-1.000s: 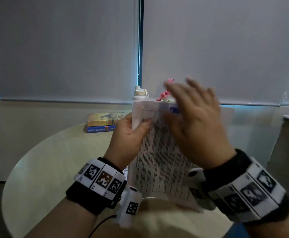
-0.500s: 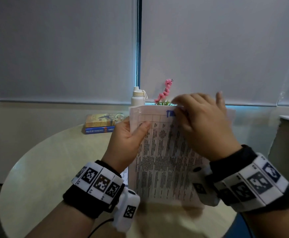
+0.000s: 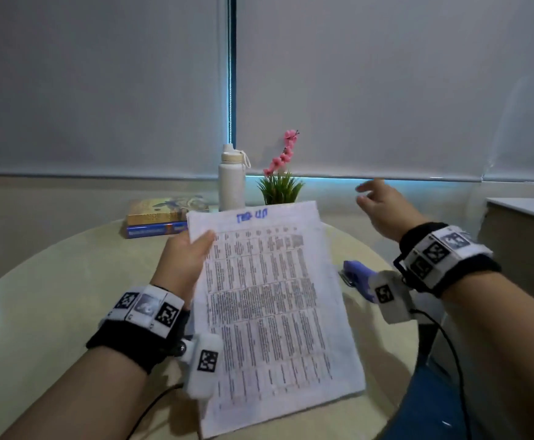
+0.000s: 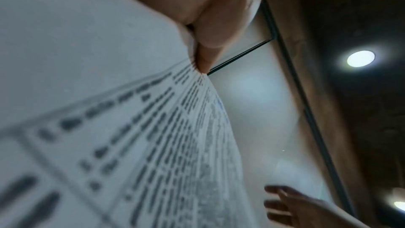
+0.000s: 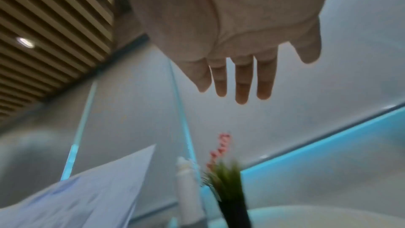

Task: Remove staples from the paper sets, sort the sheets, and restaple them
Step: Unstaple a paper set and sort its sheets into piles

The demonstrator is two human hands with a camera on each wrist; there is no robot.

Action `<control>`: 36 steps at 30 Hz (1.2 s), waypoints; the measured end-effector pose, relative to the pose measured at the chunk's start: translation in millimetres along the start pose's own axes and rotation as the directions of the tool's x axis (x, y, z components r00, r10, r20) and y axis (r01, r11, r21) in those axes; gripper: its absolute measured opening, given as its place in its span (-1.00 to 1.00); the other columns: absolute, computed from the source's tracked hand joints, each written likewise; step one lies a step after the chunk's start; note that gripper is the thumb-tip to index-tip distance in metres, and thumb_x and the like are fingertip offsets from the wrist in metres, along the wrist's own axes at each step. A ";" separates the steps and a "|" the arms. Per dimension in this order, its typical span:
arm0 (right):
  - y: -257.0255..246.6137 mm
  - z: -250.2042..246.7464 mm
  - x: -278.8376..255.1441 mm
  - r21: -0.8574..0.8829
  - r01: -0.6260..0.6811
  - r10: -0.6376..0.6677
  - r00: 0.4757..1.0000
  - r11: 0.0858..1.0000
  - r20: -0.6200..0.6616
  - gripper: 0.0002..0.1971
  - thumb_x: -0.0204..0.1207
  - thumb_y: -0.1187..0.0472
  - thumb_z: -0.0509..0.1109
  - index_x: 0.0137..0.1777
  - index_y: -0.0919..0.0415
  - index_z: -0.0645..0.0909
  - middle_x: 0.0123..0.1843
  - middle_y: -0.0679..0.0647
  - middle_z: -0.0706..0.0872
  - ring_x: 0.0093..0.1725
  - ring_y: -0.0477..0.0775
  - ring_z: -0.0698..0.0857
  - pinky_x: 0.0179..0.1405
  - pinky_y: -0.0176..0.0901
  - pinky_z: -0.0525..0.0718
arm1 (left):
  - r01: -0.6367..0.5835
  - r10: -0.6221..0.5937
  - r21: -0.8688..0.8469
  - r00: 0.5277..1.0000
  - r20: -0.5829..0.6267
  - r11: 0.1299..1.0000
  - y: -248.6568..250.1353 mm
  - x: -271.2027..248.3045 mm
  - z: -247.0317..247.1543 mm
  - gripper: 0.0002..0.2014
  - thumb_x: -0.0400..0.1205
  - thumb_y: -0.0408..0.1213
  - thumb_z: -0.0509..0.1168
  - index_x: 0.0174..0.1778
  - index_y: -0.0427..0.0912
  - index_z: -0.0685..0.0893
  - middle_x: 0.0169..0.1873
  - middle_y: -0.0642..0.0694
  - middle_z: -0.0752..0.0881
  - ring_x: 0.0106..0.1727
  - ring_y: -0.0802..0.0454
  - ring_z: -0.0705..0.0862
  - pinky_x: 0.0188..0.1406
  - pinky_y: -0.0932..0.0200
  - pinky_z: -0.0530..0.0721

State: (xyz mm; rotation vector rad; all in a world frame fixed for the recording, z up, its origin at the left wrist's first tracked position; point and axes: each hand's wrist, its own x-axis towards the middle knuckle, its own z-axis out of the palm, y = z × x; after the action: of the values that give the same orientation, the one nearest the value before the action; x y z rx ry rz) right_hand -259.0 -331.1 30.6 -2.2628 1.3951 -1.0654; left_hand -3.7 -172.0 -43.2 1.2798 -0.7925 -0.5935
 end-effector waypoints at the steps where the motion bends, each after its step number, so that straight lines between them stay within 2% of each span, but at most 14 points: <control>1: 18.8 4.2 5.5 -0.045 -0.088 0.090 0.994 0.995 0.053 -0.68 0.62 0.17 0.26 0.34 0.22 0.53 0.27 0.30 0.65 0.25 0.28 0.61 0.23 -0.03 0.49 | 0.042 -0.042 0.019 0.999 -0.008 0.999 -10.5 2.9 -1.6 -0.80 0.72 -0.34 0.22 0.10 -0.32 0.73 -0.18 -0.19 0.84 -0.04 -0.24 0.81 0.10 -0.22 0.73; 4: 61.5 16.8 11.5 -0.325 -0.183 0.264 0.938 0.928 0.224 -0.61 0.62 0.15 0.28 0.41 0.24 0.47 0.36 0.28 0.60 0.30 0.26 0.59 0.15 -0.14 0.47 | 0.149 -0.149 0.038 0.989 0.017 0.988 -32.3 8.8 -3.8 -0.77 0.74 -0.34 0.19 0.22 -0.36 0.66 -0.10 -0.24 0.80 -0.06 -0.22 0.78 0.02 -0.14 0.73; 8: 89.9 37.7 17.4 -0.579 -0.115 0.393 0.837 0.807 0.381 -0.57 0.62 0.12 0.27 0.43 0.30 0.46 0.41 0.23 0.56 0.39 0.21 0.54 0.29 -0.13 0.46 | 0.215 -0.216 0.028 0.976 0.019 0.976 -45.0 18.7 -6.0 -0.76 0.75 -0.30 0.18 0.27 -0.26 0.65 0.04 -0.34 0.78 0.04 -0.31 0.77 0.18 -0.36 0.66; 11: 98.3 57.3 23.5 -0.634 -0.086 0.440 0.790 0.768 0.426 -0.68 0.60 0.05 0.21 -0.08 0.31 0.64 -0.04 0.22 0.72 0.09 0.23 0.69 0.08 -0.08 0.58 | 0.227 -0.226 -0.013 0.974 0.014 0.974 -49.2 22.5 -6.6 -0.75 0.75 -0.31 0.18 0.28 -0.26 0.65 0.07 -0.35 0.77 0.08 -0.32 0.76 0.19 -0.34 0.65; 13: 102.7 71.2 26.8 -0.641 -0.107 0.459 0.786 0.760 0.413 -0.64 0.60 0.00 0.21 -0.30 0.26 0.54 -0.26 0.15 0.64 -0.11 0.20 0.65 -0.10 -0.14 0.53 | 0.225 -0.225 -0.024 0.974 0.019 0.974 -50.9 22.7 -7.4 -0.73 0.75 -0.30 0.18 0.30 -0.28 0.64 0.10 -0.35 0.77 0.08 -0.31 0.75 0.15 -0.27 0.67; 17: 112.5 88.8 30.6 -0.600 -0.146 0.429 0.828 0.787 0.361 -0.65 0.42 -0.07 0.31 -0.03 0.23 0.57 0.05 0.22 0.69 0.06 0.25 0.67 0.07 -0.04 0.61 | 0.228 -0.226 -0.068 0.973 0.037 0.971 -55.7 23.1 -11.9 -0.75 0.75 -0.29 0.18 0.24 -0.28 0.67 0.04 -0.32 0.78 0.02 -0.27 0.76 0.00 -0.15 0.72; 19: 110.8 89.1 32.5 -0.511 -0.223 0.416 0.858 0.830 0.301 -0.43 0.41 -0.05 0.35 0.36 0.24 0.46 0.29 0.27 0.63 0.25 0.29 0.62 0.26 0.05 0.57 | 0.217 -0.214 -0.076 0.976 0.044 0.973 -56.7 24.1 -11.8 -0.78 0.75 -0.29 0.19 0.18 -0.26 0.68 0.02 -0.31 0.79 0.01 -0.27 0.77 0.00 -0.17 0.72; 21: 93.8 85.5 33.2 -0.286 -0.286 0.351 0.913 0.915 0.208 -0.37 0.46 0.16 0.43 0.51 0.26 0.33 0.37 0.31 0.57 0.30 0.31 0.59 0.25 0.03 0.54 | 0.204 -0.200 -0.085 0.978 0.054 0.975 -56.1 23.7 -10.7 -0.79 0.74 -0.29 0.20 0.16 -0.28 0.69 0.00 -0.31 0.80 0.00 -0.27 0.78 0.02 -0.20 0.72; 23: 63.1 76.8 33.6 0.145 -0.306 0.285 0.947 0.941 0.149 -0.45 0.39 0.33 0.47 0.40 0.24 0.46 0.12 0.30 0.70 0.05 0.30 0.70 -0.01 0.06 0.64 | 0.188 -0.182 -0.097 0.981 0.066 0.977 -54.7 22.2 -8.6 -0.81 0.73 -0.31 0.21 0.10 -0.26 0.71 -0.02 -0.30 0.82 0.00 -0.27 0.79 0.05 -0.23 0.72; 25: 19.4 67.8 29.1 0.585 -0.264 0.165 0.962 0.767 0.218 -0.68 0.36 0.43 0.41 0.12 0.25 0.53 -0.23 0.26 0.70 -0.28 0.25 0.73 -0.24 0.02 0.66 | 0.164 -0.156 -0.095 0.984 0.089 0.982 -53.1 19.0 -4.8 -0.82 0.73 -0.31 0.22 0.02 -0.22 0.74 -0.07 -0.28 0.84 -0.03 -0.25 0.81 0.02 -0.22 0.74; 26: -3.5 65.3 26.1 0.699 -0.242 0.085 0.964 0.673 0.253 -0.74 0.36 0.42 0.39 0.04 0.26 0.52 -0.27 0.27 0.67 -0.30 0.27 0.72 -0.20 0.07 0.66 | 0.151 -0.142 -0.094 0.985 0.098 0.984 -53.2 17.5 -2.7 -0.82 0.73 -0.30 0.22 0.00 -0.21 0.74 -0.10 -0.25 0.85 -0.05 -0.22 0.82 -0.02 -0.19 0.75; 29: -70.4 65.8 9.4 0.821 -0.117 -0.059 0.982 0.558 0.180 -0.89 0.43 0.24 0.47 -0.11 0.19 0.59 -0.19 0.20 0.70 -0.14 0.23 0.70 0.00 0.16 0.70 | 0.093 -0.086 -0.054 0.990 0.112 0.994 -52.6 12.6 1.5 -0.80 0.72 -0.28 0.23 0.04 -0.23 0.76 -0.20 -0.14 0.87 -0.15 -0.09 0.85 -0.25 0.05 0.77; 32: -113.9 85.7 -5.7 0.804 0.069 -0.132 0.991 0.591 0.012 -0.91 0.49 0.09 0.45 -0.12 0.07 0.62 -0.19 0.04 0.76 -0.14 0.05 0.78 -0.01 0.06 0.78 | 0.042 -0.041 -0.009 0.989 0.139 0.999 -51.7 8.8 2.5 -0.77 0.71 -0.21 0.26 0.06 -0.26 0.77 -0.18 -0.16 0.86 -0.15 -0.10 0.85 -0.22 0.02 0.78; 36: -134.8 117.5 -14.3 0.781 0.049 -0.128 0.991 0.623 0.041 -0.75 0.44 -0.06 0.45 -0.16 0.14 0.66 -0.18 0.23 0.79 -0.18 0.24 0.78 -0.10 0.36 0.75 | -0.007 0.003 0.028 0.988 0.157 1.000 -49.9 5.1 3.8 -0.80 0.70 -0.24 0.26 0.00 -0.24 0.76 -0.19 -0.13 0.85 -0.18 -0.01 0.82 -0.28 0.16 0.72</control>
State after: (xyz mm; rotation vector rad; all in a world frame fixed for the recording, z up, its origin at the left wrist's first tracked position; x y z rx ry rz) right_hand -91.3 -268.2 20.3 -1.6811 0.5650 -1.2525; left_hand -1.7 -188.4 -90.8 1.2672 -0.9368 -0.6874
